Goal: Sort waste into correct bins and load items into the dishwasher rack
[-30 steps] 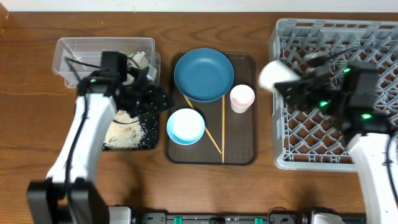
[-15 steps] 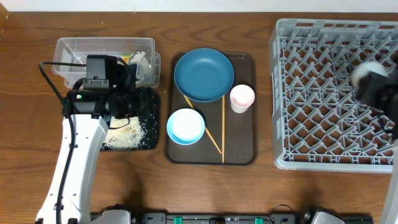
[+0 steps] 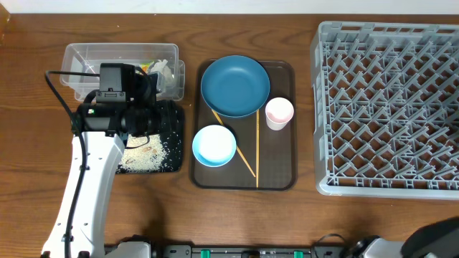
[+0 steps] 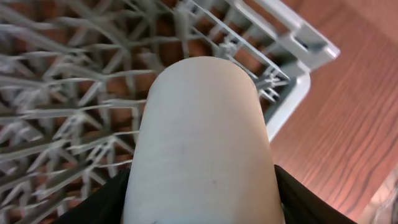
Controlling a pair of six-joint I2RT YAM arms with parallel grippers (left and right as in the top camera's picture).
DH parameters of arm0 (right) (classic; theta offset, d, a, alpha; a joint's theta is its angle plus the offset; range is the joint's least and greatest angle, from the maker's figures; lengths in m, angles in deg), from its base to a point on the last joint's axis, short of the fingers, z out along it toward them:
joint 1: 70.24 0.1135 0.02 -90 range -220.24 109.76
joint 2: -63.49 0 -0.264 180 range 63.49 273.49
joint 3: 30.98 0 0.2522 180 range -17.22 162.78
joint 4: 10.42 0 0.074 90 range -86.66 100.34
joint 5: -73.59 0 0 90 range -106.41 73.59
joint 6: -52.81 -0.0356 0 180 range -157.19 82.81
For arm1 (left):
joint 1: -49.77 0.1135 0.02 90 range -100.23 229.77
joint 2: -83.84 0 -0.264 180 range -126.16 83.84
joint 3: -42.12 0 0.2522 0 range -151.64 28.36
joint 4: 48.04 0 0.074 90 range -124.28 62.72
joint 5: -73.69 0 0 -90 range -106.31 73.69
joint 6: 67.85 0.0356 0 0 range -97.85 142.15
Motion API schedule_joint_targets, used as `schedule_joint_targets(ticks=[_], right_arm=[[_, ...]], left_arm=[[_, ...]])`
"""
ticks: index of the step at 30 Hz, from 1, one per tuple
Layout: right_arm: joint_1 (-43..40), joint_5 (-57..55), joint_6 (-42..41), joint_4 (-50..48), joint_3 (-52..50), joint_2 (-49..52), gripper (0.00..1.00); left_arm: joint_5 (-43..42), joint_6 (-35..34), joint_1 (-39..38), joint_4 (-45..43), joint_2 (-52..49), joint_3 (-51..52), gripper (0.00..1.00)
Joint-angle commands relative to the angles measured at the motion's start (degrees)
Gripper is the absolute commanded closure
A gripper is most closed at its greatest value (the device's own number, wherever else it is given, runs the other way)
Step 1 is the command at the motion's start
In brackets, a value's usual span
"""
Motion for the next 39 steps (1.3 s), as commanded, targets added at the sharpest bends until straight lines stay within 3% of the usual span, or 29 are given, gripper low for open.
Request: schedule_joint_targets(ticks=[1,16,39], right_arm=[[-1.5,-0.1,-2.5,-0.4,1.3,2.9,0.99],[-1.7,2.4,-2.5,-3.8,1.2,12.3,0.96],[-1.7,6.8,-1.8,-1.6,7.7,12.5,0.99]], left_arm=[[0.7,0.6,0.2,0.1,0.2,-0.3,0.53],[0.7,0.6,0.2,0.8,0.2,-0.3,0.52],[0.7,0.6,0.2,0.8,0.2,-0.3,0.52]])
